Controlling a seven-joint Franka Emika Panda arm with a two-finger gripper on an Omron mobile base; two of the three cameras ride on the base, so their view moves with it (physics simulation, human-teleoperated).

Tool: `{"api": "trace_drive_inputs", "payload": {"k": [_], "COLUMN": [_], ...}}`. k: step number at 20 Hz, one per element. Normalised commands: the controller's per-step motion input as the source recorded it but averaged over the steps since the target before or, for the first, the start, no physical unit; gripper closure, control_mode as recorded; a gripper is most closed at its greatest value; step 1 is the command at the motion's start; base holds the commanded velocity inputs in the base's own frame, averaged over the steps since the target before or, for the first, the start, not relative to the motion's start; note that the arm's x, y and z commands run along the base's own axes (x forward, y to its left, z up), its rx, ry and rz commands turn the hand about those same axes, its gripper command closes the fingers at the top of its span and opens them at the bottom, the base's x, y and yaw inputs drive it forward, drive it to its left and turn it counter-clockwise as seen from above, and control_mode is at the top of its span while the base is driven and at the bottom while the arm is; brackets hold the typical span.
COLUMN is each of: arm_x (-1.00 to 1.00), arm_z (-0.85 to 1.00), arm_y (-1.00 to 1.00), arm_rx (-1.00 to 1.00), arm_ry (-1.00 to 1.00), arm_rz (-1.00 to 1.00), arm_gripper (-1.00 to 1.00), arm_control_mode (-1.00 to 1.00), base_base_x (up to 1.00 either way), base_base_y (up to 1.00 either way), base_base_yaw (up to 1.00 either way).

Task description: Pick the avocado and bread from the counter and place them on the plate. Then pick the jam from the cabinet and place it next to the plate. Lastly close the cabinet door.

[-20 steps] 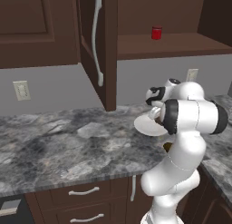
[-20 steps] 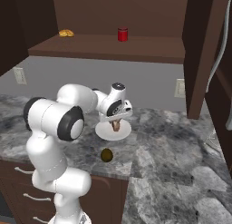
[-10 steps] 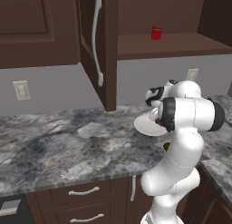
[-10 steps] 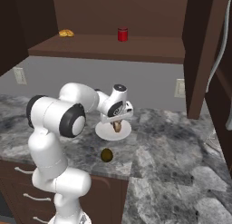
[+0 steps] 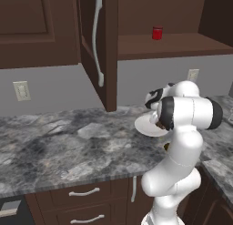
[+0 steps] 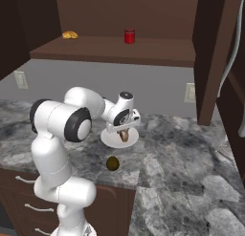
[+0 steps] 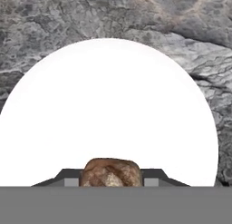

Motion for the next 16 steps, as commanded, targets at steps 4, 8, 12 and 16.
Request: {"api": "trace_drive_inputs", "payload": {"k": [4, 8, 12, 16], "arm_x": [0.00, 0.01, 0.04, 0.11], "arm_z": [-0.15, -0.07, -0.06, -0.05], "arm_y": [-0.04, -0.05, -0.02, 0.00], "arm_rx": [0.00, 0.00, 0.00, -0.02], "arm_ry": [0.00, 0.00, 0.00, 0.00], "arm_rz": [0.03, 0.03, 0.02, 0.02], "arm_gripper": [1.00, 1.00, 1.00, -1.00], "arm_control_mode": [-1.00, -1.00, -1.00, -1.00], "base_base_x": [0.00, 0.00, 0.00, 0.00], "base_base_y": [0.00, 0.00, 0.00, 0.00], "base_base_yaw": [0.00, 0.00, 0.00, 0.00]}}
